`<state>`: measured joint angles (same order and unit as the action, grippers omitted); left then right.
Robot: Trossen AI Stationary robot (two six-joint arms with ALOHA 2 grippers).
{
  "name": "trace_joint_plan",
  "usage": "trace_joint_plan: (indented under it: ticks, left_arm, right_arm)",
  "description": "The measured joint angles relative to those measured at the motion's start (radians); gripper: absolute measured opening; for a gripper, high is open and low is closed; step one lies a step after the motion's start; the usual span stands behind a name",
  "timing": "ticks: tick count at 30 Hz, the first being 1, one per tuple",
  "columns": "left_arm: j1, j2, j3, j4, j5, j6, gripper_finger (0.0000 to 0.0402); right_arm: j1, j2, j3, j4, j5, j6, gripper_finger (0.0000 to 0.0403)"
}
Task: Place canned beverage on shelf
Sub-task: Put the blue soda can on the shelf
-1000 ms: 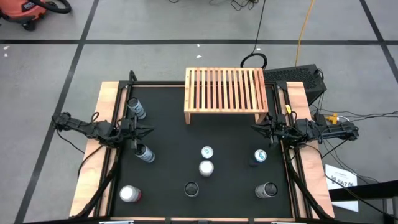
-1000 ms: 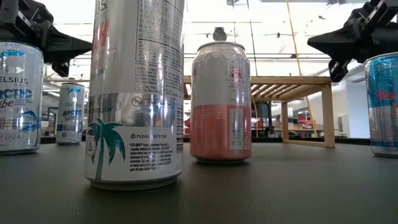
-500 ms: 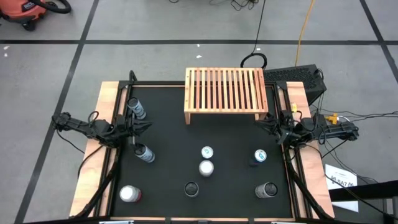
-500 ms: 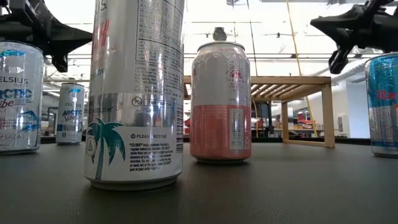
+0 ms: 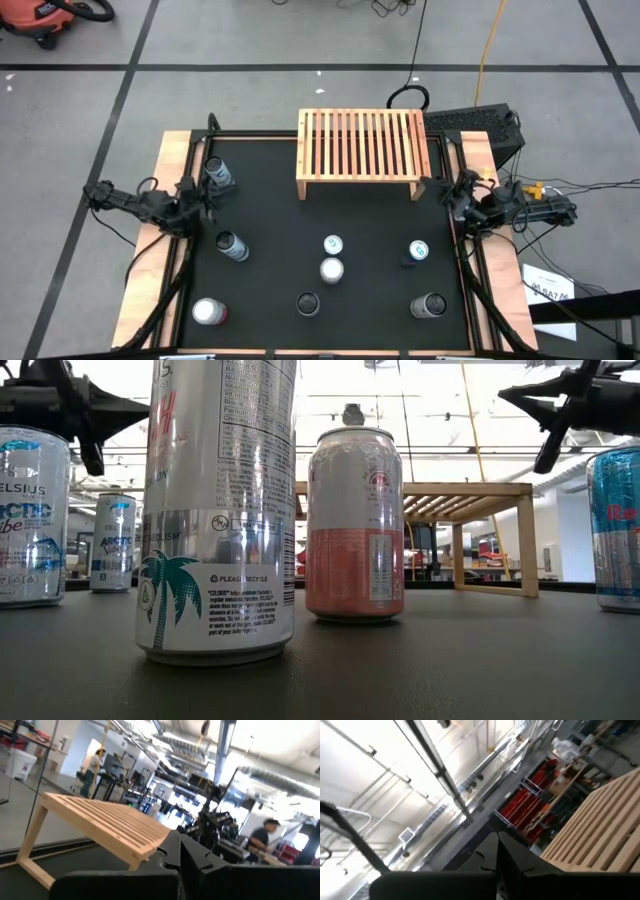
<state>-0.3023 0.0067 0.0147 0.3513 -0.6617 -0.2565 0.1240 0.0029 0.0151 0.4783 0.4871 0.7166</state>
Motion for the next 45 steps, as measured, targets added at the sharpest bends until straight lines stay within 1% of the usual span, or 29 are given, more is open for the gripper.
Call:
trace_joint_plan:
  ticks: [3, 5, 8, 13, 17, 21, 25, 29, 33, 38, 42, 45]
  left_arm:
    - [0.000, 0.000, 0.000, 0.043, -0.006, 0.000, 0.0000]
    - [0.000, 0.000, 0.010, 0.044, -0.006, 0.000, 0.0000]
    - [0.000, 0.015, 0.041, 0.035, -0.016, 0.000, 0.0000]
    - [0.000, 0.075, 0.099, 0.030, -0.055, 0.026, 0.0000]
    - [0.000, 0.149, 0.150, 0.029, -0.087, 0.038, 0.0000]
    - [0.005, 0.234, 0.204, 0.029, -0.133, 0.027, 0.0000]
    - [0.031, 0.329, 0.266, 0.025, -0.160, 0.003, 0.0000]
    - [0.064, 0.428, 0.324, 0.020, -0.163, 0.002, 0.0005]
    - [0.100, 0.520, 0.372, 0.009, -0.162, 0.001, 0.0040]
    - [0.136, 0.596, 0.401, 0.003, -0.159, -0.034, 0.0111]
    - [0.165, 0.630, 0.424, -0.002, -0.109, -0.053, 0.0165]
    - [0.188, 0.649, 0.433, -0.006, -0.072, -0.053, 0.0196]
  right_arm:
    - [0.000, 0.000, 0.000, 0.011, 0.012, -0.003, 0.0006]
    - [0.000, 0.000, 0.006, 0.015, 0.016, -0.012, 0.0019]
    - [0.000, 0.001, 0.027, 0.010, 0.036, -0.043, 0.0048]
    - [0.000, 0.001, 0.054, 0.011, 0.044, -0.104, 0.0110]
    - [0.000, 0.001, 0.061, 0.010, 0.044, -0.088, 0.0157]
    - [0.000, 0.001, 0.063, 0.012, 0.044, -0.060, 0.0193]
    - [0.000, 0.001, 0.063, 0.024, 0.044, -0.050, 0.0218]
    - [0.000, 0.001, 0.064, 0.051, 0.044, -0.067, 0.0233]
    - [0.000, 0.001, 0.065, 0.064, 0.045, -0.105, 0.0241]
    - [0.000, 0.006, 0.071, 0.067, 0.045, -0.132, 0.0242]
    - [0.000, 0.048, 0.119, 0.041, 0.040, -0.172, 0.0242]
    - [0.000, 0.098, 0.180, 0.003, 0.040, -0.229, 0.0242]
